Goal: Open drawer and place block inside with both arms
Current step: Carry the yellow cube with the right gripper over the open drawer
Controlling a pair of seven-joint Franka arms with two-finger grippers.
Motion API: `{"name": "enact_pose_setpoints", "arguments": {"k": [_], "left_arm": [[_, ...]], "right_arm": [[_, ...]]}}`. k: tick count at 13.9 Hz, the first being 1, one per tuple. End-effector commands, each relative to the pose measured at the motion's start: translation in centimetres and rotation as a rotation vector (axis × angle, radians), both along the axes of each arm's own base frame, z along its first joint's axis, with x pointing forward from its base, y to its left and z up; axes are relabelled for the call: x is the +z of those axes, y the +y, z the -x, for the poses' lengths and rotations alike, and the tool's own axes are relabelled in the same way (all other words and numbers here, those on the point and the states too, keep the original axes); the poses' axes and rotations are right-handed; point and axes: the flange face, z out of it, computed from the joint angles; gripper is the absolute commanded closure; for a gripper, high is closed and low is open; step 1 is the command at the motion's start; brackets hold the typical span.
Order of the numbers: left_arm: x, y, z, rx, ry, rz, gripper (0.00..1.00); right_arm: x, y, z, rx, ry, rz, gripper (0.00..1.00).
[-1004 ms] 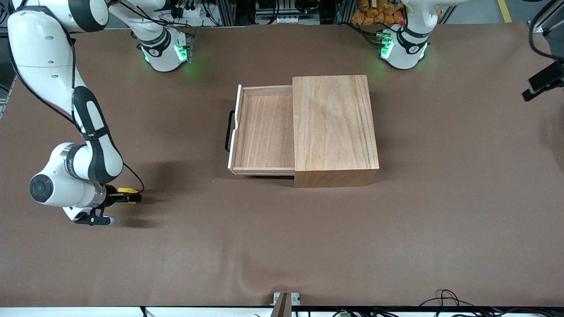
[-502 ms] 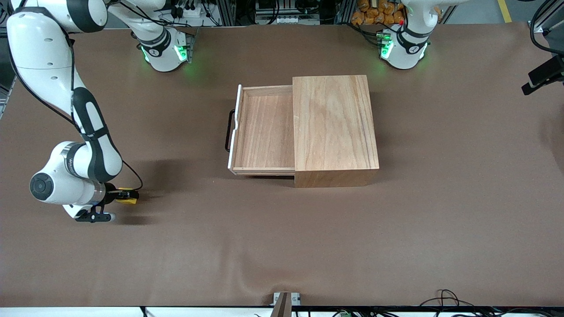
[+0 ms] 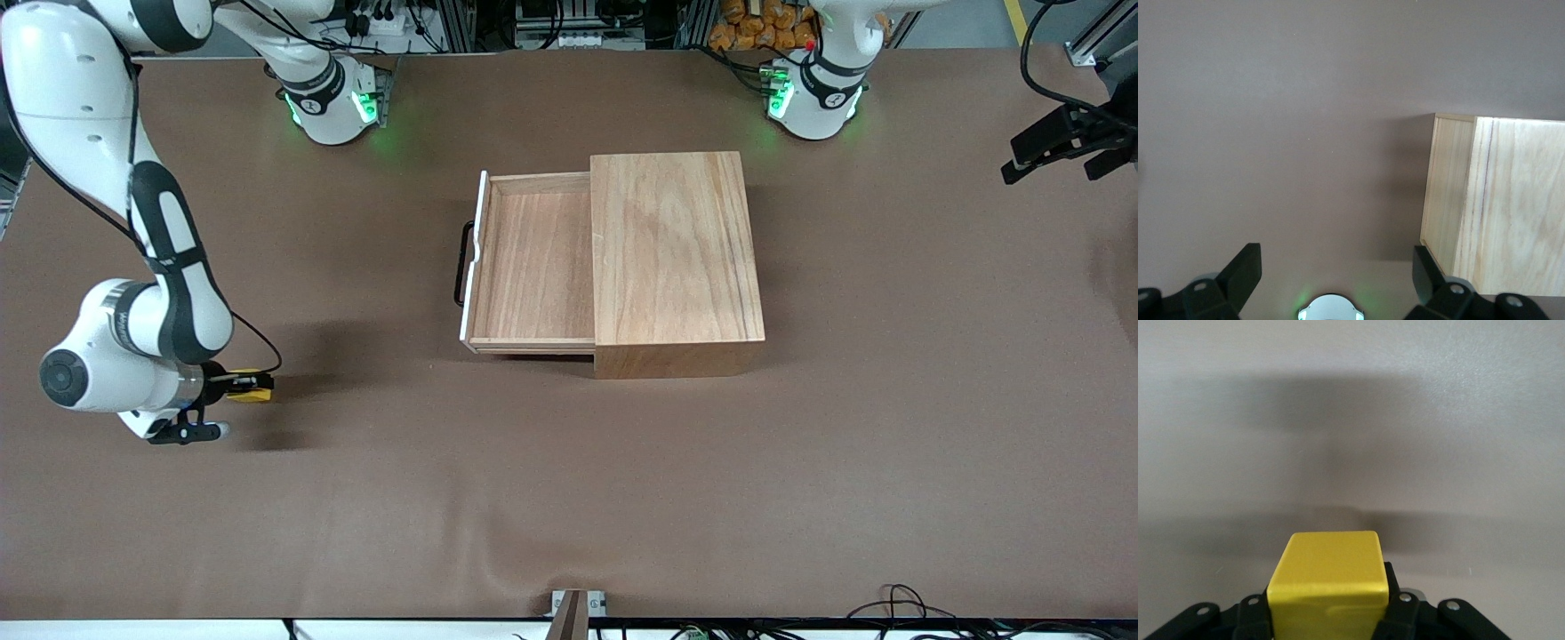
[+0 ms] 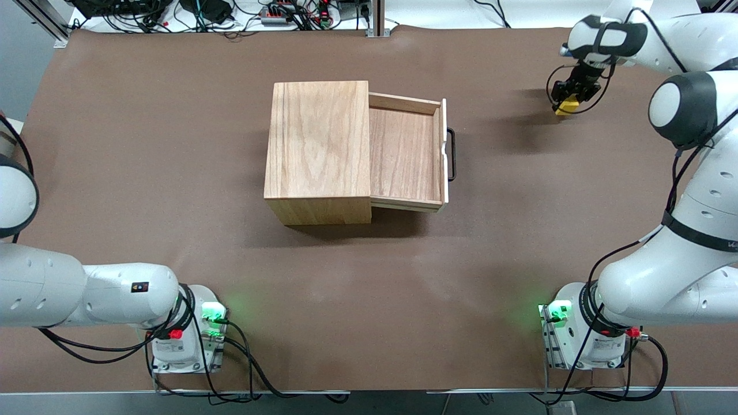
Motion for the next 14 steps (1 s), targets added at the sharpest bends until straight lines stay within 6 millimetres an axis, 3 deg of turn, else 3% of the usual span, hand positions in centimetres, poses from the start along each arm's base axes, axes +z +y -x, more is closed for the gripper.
{"name": "enact_pose_setpoints", "arguments": {"k": [1,6,9,10,12,14], "left_arm": [[0.1,-0.8,1.3,-0.002,0.002,0.010,0.00],[-0.5,-1.1,1.7,-0.005,0.007,0.008,0.00],[-0.9,-1.3,1.3,-0.008,-0.008,0.009,0.00],[-0.7,-1.3,1.4,-0.008,-0.011,0.009,0.00],[-0.7,-1.2,1.4,-0.005,-0.011,0.007,0.00],[-0.7,-1.6,1.4,-0.010,-0.012,-0.001,0.00]], "right_arm": [[5.9,1.2,0.6,0.031,0.003,-0.033,0.73],[14.0,5.4,2.8,0.067,0.052,-0.117,0.73],[16.5,7.3,4.0,0.060,0.091,-0.175,0.73],[17.0,9.1,4.3,0.059,0.102,-0.166,0.73],[17.7,14.9,4.8,0.018,0.117,-0.122,0.73],[17.8,22.5,5.9,0.039,0.112,-0.086,0.73]]}}
